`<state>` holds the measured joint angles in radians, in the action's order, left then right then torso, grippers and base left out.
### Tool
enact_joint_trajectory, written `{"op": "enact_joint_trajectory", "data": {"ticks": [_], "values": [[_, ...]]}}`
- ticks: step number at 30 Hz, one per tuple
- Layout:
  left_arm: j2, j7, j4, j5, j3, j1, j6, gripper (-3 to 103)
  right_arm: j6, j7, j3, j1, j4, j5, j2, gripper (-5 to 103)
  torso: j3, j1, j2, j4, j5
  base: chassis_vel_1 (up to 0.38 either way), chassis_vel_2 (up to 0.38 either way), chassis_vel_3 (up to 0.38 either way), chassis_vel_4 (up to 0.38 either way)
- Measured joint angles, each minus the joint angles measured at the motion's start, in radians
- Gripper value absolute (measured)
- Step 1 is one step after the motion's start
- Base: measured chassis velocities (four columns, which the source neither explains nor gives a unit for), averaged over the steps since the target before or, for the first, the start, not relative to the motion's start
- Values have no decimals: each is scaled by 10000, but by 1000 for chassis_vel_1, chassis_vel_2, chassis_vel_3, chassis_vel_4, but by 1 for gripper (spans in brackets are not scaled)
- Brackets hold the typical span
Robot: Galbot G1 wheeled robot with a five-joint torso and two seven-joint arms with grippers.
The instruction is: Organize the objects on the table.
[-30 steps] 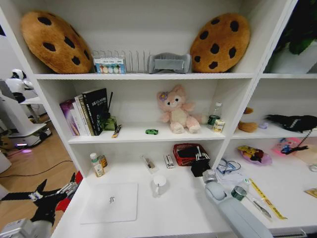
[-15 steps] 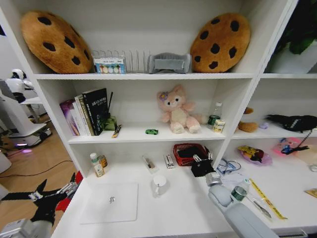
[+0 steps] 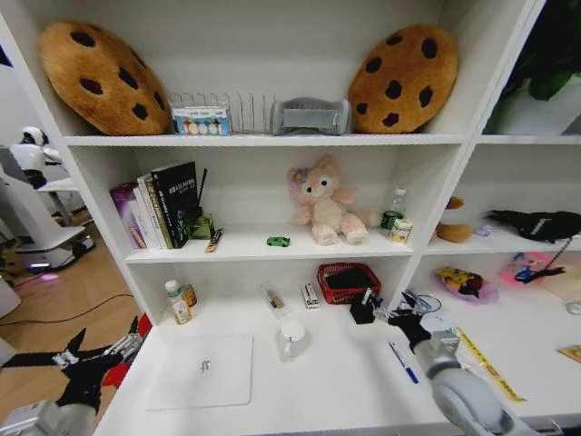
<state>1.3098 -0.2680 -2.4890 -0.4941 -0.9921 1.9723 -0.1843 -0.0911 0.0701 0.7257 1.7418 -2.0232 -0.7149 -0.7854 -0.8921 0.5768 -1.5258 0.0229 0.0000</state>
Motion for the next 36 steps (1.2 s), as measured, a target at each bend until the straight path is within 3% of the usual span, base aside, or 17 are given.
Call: {"op": "enact_joint_trajectory", "data": {"ticks": [3, 4, 12, 23, 29, 31, 34, 36], "values": [[0, 0, 0, 0, 0, 0, 0, 100, -9, -453, 113, 179, 337, 25, -54, 101, -1, 0, 0, 0, 3, 0, 0, 0, 0], [0, 0, 0, 1, 0, 0, 0, 100, -93, -529, 127, 247, 523, 18, -67, 95, -2, 1, 0, 0, 3, 0, 0, 0, 0], [0, -2, 0, 0, 0, 0, 0, 100, -495, -296, -619, -639, 1609, -216, 56, 88, -3, 1, 2, -3, 1, 0, 0, 0, 0], [0, -2, -1, 0, 0, 0, 0, 100, -750, -61, -988, -678, 1918, -700, 70, 85, -3, 3, 2, -2, 0, 0, 0, 0, 0], [0, -3, 0, 0, 0, 0, 0, 100, -778, -61, -1114, -700, 2087, -706, 39, 89, -2, 2, 2, -1, 0, 0, 0, 0, 0], [0, -3, -1, 0, 0, 0, 0, 100, -780, -52, -1251, -838, 2215, -696, 41, 85, -3, 2, 2, -1, 0, 0, 0, 0, 0], [0, -4, 0, 0, 0, 0, 0, 100, -788, -54, -1535, -1194, 2482, -1021, 65, 70, -2, 2, 2, -2, 0, 0, 0, 0, 0], [0, -3, -1, 0, 0, 0, 0, 100, -786, -64, -1571, -1233, 2518, -1088, 69, 70, -3, 2, 2, -2, 0, 0, 0, 0, 0]]}}
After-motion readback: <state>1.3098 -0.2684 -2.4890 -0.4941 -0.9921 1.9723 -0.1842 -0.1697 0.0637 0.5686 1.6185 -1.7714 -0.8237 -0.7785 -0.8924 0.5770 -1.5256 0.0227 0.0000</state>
